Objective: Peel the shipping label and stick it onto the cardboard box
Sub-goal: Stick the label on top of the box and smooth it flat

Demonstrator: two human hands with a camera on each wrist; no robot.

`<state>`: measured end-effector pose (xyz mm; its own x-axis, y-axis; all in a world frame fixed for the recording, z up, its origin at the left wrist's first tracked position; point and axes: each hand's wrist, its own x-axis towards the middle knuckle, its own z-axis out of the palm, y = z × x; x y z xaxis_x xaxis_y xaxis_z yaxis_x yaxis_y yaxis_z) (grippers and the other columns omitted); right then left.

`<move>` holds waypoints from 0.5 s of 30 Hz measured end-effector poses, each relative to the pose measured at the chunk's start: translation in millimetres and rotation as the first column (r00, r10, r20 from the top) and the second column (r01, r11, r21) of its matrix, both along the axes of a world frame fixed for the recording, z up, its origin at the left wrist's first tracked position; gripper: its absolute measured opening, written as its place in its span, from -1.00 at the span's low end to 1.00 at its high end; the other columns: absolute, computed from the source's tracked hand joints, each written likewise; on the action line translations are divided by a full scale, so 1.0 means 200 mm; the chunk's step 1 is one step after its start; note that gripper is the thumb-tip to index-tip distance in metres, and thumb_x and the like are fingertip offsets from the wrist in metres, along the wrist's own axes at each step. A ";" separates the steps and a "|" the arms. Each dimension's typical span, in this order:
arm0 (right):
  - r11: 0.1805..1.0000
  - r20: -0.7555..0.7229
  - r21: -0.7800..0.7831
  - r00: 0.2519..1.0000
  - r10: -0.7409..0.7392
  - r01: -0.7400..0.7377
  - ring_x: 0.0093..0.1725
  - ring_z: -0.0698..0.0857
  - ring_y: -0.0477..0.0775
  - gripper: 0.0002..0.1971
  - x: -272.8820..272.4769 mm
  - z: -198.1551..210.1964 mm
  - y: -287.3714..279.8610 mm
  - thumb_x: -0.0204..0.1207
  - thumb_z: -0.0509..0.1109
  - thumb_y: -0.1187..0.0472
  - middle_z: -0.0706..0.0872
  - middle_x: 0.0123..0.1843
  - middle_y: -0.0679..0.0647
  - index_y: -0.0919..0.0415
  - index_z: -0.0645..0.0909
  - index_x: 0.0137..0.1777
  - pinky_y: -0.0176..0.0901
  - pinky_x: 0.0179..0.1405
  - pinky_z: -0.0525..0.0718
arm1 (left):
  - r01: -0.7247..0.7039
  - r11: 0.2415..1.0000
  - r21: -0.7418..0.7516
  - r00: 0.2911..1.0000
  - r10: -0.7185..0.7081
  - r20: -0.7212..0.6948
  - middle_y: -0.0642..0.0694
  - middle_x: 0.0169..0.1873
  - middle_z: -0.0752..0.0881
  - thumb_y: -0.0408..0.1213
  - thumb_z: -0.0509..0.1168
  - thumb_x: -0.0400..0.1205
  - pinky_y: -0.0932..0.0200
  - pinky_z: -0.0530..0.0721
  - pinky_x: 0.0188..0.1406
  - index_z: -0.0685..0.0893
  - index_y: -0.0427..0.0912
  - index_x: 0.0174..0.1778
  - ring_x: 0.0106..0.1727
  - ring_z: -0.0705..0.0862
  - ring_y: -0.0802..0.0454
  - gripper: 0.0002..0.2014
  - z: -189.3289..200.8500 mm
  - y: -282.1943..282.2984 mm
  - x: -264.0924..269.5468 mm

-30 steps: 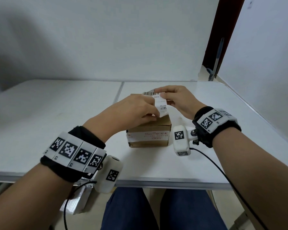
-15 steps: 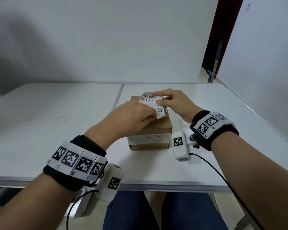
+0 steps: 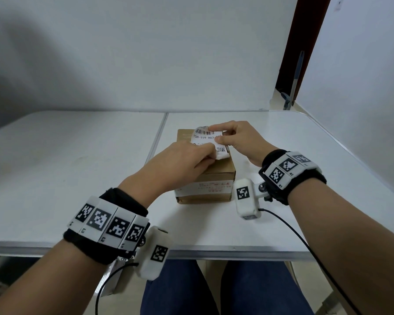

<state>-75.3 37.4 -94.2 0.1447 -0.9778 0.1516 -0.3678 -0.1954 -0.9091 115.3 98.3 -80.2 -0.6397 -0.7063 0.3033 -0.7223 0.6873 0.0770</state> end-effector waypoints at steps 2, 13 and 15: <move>1.000 -0.015 -0.012 1.000 -0.001 0.001 -0.30 0.58 -0.11 -0.68 0.00 0.00 0.00 0.50 0.43 0.40 0.59 -0.26 0.13 0.15 0.74 0.22 -0.30 -0.09 0.54 | -0.001 1.000 0.004 1.000 0.001 -0.012 -0.12 -0.14 0.77 -0.15 0.14 0.72 -0.05 0.59 -0.25 0.60 -0.12 0.03 -0.22 0.64 -0.16 -0.82 0.00 0.00 0.00; 0.999 -0.087 -0.050 0.996 -0.014 0.010 -0.23 0.54 -0.10 -0.68 0.01 -0.01 0.00 0.49 0.44 0.37 0.56 -0.23 -0.01 0.12 0.75 0.21 -0.16 0.05 0.60 | -0.007 1.000 0.000 1.000 0.007 -0.007 -0.13 -0.18 0.78 -0.14 0.13 0.71 -0.05 0.61 -0.22 0.62 -0.12 0.05 -0.21 0.67 -0.17 -0.80 -0.01 0.01 0.00; 0.998 -0.090 -0.055 0.996 -0.012 0.008 -0.16 0.54 -0.04 -0.69 0.01 -0.02 -0.01 0.49 0.45 0.36 0.55 -0.21 -0.01 0.10 0.75 0.20 -0.02 0.15 0.62 | -0.012 1.000 0.000 1.000 0.012 -0.002 -0.13 -0.19 0.77 -0.14 0.13 0.72 -0.01 0.58 -0.24 0.62 -0.11 0.06 -0.22 0.66 -0.15 -0.80 -0.01 0.01 0.00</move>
